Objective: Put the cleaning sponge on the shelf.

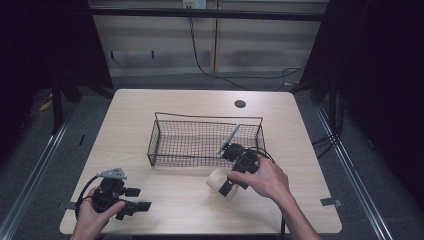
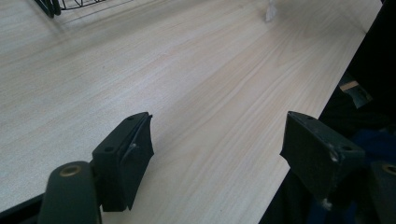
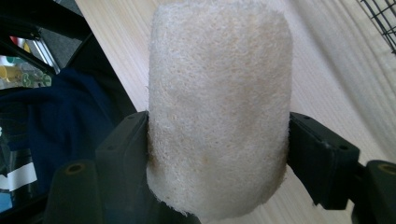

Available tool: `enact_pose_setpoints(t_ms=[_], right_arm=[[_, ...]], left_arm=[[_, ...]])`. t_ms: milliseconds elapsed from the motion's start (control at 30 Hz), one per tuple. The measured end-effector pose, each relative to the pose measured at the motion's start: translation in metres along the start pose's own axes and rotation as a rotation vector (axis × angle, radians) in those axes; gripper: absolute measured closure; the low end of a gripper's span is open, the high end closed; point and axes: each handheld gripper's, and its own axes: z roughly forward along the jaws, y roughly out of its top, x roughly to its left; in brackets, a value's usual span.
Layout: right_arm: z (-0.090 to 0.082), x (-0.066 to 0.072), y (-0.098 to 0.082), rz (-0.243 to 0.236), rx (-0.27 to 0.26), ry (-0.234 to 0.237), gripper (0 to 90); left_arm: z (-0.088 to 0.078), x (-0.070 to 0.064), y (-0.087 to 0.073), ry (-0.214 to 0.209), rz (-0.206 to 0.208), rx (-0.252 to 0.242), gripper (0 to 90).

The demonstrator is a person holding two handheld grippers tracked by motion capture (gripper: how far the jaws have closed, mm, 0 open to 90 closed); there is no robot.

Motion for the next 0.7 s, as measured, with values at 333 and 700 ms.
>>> enact_pose_setpoints(t_ms=[333, 700], right_arm=[[-0.01, 0.004, 0.003, -0.015, -0.004, -0.002, 25.3], [-0.027, 0.01, 0.006, -0.029, -0.034, -0.007, 25.3]], left_arm=[[0.0, 0.0, 0.0, 0.005, -0.004, -0.01, 24.2], [-0.001, 0.001, 0.0, 0.003, -0.005, -0.004, 22.1]])
